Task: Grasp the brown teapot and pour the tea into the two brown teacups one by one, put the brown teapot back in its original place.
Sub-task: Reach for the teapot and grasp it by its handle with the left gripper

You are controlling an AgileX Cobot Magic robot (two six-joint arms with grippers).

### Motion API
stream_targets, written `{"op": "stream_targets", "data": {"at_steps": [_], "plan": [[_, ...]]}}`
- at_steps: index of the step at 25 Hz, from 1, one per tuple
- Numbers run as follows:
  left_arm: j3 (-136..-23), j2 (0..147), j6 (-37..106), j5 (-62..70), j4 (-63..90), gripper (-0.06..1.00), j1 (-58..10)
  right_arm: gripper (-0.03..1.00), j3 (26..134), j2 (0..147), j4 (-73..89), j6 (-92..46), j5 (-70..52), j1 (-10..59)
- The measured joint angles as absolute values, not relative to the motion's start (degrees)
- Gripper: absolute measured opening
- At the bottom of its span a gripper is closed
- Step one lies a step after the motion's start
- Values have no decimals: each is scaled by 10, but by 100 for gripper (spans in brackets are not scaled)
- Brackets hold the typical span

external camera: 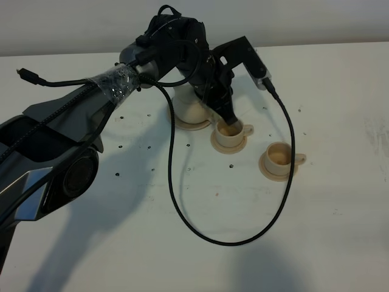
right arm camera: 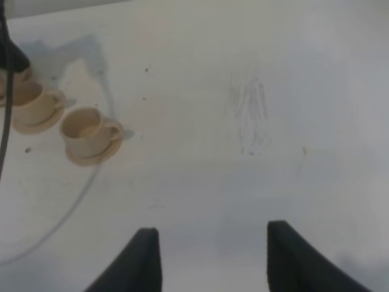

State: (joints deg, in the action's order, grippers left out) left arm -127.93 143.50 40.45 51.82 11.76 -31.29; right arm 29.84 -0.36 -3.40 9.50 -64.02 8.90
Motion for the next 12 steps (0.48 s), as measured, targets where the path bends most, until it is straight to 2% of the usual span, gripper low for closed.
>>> {"op": "stream_targets", "data": {"at_steps": [12], "plan": [[-1279,1425,404,555,84,-5,-313,41,298,-4,-34,94,-640,89]]}}
